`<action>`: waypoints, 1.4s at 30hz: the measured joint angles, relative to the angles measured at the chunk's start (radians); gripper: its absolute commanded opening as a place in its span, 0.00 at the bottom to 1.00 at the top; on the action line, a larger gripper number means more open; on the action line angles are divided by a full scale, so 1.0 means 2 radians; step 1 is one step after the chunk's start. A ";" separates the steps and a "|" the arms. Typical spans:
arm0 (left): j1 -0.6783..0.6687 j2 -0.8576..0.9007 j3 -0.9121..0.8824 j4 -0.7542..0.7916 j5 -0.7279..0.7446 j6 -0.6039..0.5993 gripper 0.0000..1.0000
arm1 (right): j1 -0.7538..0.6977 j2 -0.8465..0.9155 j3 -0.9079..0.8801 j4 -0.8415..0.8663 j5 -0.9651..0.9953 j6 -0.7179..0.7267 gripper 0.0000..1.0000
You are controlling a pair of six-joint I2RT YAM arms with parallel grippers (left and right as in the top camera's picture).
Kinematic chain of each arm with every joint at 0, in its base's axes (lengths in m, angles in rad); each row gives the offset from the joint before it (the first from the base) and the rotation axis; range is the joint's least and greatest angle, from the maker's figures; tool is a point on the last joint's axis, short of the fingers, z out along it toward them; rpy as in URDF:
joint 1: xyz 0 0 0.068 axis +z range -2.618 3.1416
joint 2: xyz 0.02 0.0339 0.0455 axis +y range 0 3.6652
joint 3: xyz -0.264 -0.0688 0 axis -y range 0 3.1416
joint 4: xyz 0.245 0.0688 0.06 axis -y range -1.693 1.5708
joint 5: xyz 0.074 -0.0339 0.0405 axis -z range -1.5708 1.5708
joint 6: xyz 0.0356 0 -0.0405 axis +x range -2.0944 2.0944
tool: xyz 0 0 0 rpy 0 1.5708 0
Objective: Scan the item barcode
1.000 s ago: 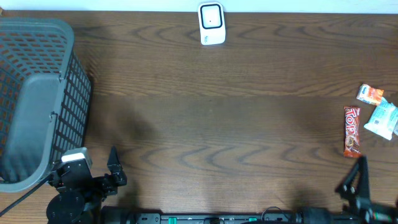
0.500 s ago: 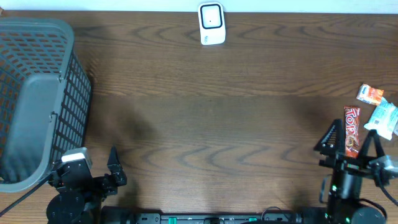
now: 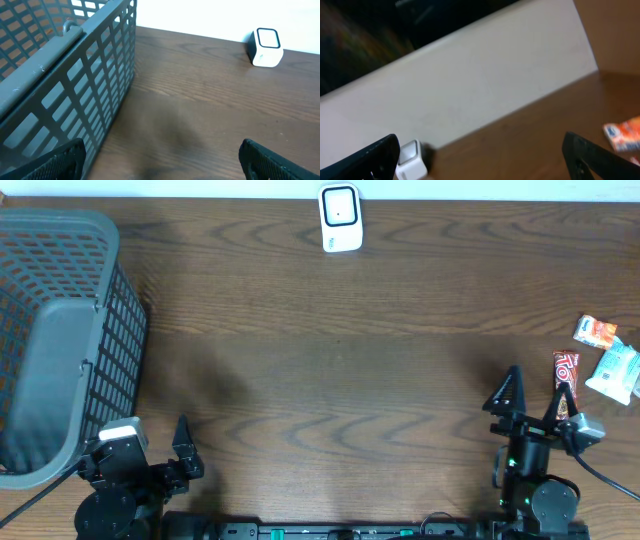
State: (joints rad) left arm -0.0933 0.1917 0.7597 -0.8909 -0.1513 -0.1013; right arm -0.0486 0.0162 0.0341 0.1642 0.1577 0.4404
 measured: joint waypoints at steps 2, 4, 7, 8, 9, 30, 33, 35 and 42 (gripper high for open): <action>0.000 0.000 0.000 0.000 0.000 0.000 0.98 | 0.000 0.000 -0.009 -0.010 0.000 0.001 0.99; 0.000 0.000 0.000 0.000 0.000 0.000 0.98 | 0.000 0.000 -0.013 -0.023 0.000 0.002 0.99; 0.000 0.000 0.000 0.000 0.000 0.000 0.98 | 0.000 0.000 -0.014 -0.038 0.000 0.002 0.99; 0.000 0.000 0.000 0.000 0.000 0.000 0.98 | 0.000 -0.001 -0.014 -0.050 0.000 0.002 0.99; 0.000 0.000 0.000 0.000 0.000 0.000 0.98 | 0.000 -0.001 -0.014 -0.070 0.000 0.002 0.99; 0.000 0.000 0.000 0.000 0.000 0.000 0.98 | 0.000 -0.001 -0.014 -0.110 -0.002 0.002 0.99; 0.000 0.000 0.000 0.000 0.000 0.000 0.98 | 0.000 -0.001 -0.014 -0.110 -0.002 0.002 0.99; 0.000 0.000 0.000 0.000 0.000 0.000 0.98 | 0.000 -0.001 -0.014 -0.110 -0.002 0.002 0.99; 0.000 0.000 -0.011 0.049 0.000 0.003 0.98 | 0.000 -0.001 -0.014 -0.110 -0.002 0.002 0.99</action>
State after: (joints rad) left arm -0.0933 0.1913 0.7368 -0.7933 -0.1520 -0.0959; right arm -0.0479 0.0147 0.0063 -0.0555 0.1532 0.4442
